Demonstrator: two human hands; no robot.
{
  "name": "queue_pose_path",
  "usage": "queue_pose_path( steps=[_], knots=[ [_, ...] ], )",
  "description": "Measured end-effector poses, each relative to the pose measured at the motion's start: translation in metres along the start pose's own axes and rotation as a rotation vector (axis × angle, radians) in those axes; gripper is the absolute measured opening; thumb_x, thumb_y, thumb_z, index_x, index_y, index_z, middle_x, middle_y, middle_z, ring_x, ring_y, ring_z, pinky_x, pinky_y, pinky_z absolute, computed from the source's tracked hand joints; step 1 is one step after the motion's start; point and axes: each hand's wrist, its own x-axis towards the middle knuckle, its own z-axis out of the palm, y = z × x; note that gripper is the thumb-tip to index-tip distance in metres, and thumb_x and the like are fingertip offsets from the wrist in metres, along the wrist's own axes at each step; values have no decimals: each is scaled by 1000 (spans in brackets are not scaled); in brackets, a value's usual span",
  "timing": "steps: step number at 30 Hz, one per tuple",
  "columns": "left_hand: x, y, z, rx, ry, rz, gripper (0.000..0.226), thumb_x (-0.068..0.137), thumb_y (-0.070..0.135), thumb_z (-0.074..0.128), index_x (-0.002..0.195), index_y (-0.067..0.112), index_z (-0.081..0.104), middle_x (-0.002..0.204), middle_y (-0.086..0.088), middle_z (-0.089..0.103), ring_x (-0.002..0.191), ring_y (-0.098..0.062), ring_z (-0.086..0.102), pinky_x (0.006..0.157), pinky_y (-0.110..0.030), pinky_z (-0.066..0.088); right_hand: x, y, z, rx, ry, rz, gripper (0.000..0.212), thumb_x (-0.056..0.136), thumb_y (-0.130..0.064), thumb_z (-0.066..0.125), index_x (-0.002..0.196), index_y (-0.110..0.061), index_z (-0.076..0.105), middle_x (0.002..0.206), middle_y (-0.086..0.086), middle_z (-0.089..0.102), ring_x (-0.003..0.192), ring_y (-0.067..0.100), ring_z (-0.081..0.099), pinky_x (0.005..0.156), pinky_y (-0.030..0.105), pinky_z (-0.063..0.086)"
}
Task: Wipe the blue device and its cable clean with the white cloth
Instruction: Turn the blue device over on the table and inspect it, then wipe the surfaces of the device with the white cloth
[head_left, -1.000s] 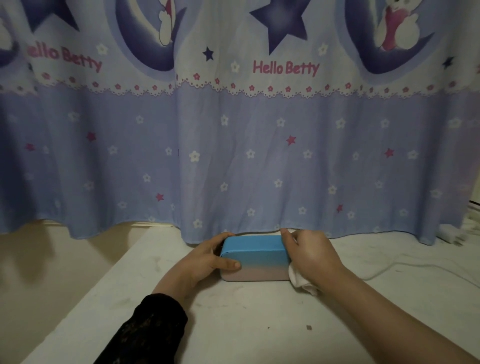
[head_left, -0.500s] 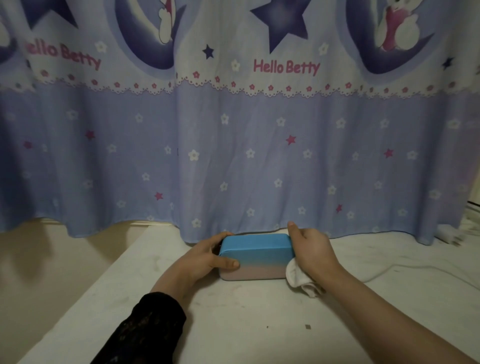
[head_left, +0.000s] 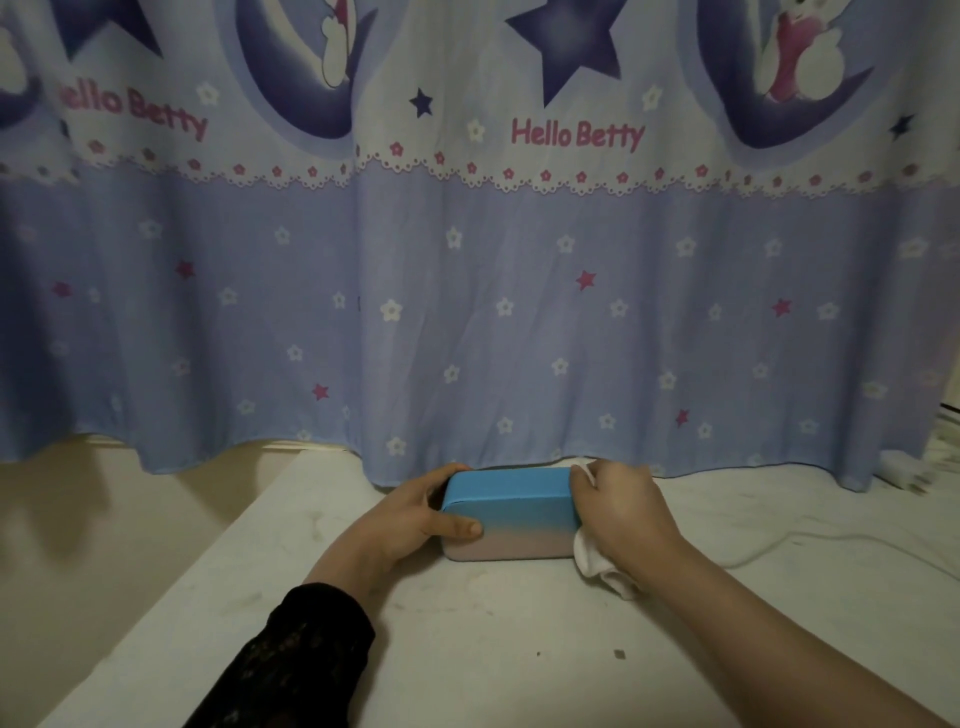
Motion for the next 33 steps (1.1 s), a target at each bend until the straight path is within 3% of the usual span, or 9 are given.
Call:
queue_pose_path(
  steps=[7, 12, 19, 21, 23, 25, 27, 30, 33],
  knots=[
    [1, 1, 1, 19, 13, -30, 53, 58, 8, 74, 107, 24, 60, 102, -3, 65, 92, -15, 63, 84, -25, 53, -4, -12, -22, -2, 115, -58, 31, 91, -20, 48, 116, -8, 60, 106, 18, 68, 99, 34, 60, 80, 34, 46],
    [-1, 4, 3, 139, 47, -106, 94, 58, 16, 74, 142, 23, 32, 134, -1, 48, 119, -20, 50, 103, -30, 44, 5, -12, -23, 506, 167, -3, 16, 82, -2, 53, 88, -12, 64, 86, 6, 58, 84, 23, 56, 68, 24, 35],
    [-1, 26, 20, 328, 138, 104, 52, 87, 30, 58, 137, 28, 42, 150, 11, 30, 144, -4, 10, 108, -20, 17, 0, -22, -15, 1124, -80, 99, 14, 84, -2, 62, 86, -13, 70, 73, -4, 72, 69, 12, 64, 66, 21, 54],
    [0, 29, 25, 299, 112, 139, 49, 85, 31, 62, 132, 28, 48, 149, 6, 36, 144, -8, 18, 111, -24, 22, -4, -28, -15, 1223, -134, 80, 13, 85, -3, 62, 87, -12, 71, 70, -4, 74, 67, 11, 69, 62, 22, 57],
    [1, 31, 30, 212, 144, 153, 35, 81, 27, 68, 115, 25, 60, 127, 2, 63, 124, -10, 52, 103, -26, 43, -8, -33, -13, 1264, -193, 56, 15, 85, 1, 60, 88, -11, 69, 68, -5, 75, 65, 8, 70, 58, 19, 56],
    [0, 34, 33, 139, 222, 188, 16, 80, 13, 70, 93, 19, 65, 81, 12, 74, 80, 1, 68, 71, -12, 53, -10, -35, -9, 1226, -207, 19, 17, 84, 4, 60, 88, -11, 67, 68, -8, 74, 65, 3, 69, 59, 14, 54],
    [1, 35, 33, 99, 319, 222, 15, 78, 3, 70, 84, 16, 66, 67, 12, 72, 60, 6, 66, 57, -9, 51, -11, -33, -4, 1053, -166, -51, 17, 84, 0, 62, 86, -16, 66, 77, -8, 73, 68, -2, 67, 66, 10, 52],
    [-1, 39, 24, -24, 539, 256, 18, 80, 0, 66, 80, 18, 65, 75, 5, 69, 58, 1, 66, 57, -13, 54, -7, -21, -3, 615, 18, -176, 10, 86, -12, 63, 93, -20, 66, 90, -9, 66, 78, -7, 59, 72, 4, 43],
    [-2, 36, 7, -38, 874, 309, 13, 83, 3, 63, 91, 14, 65, 82, -1, 68, 75, -16, 65, 68, -27, 52, -1, -7, -2, 303, 106, -234, 21, 88, -18, 60, 108, -16, 66, 109, -3, 64, 103, 12, 53, 83, 16, 34]
  ],
)
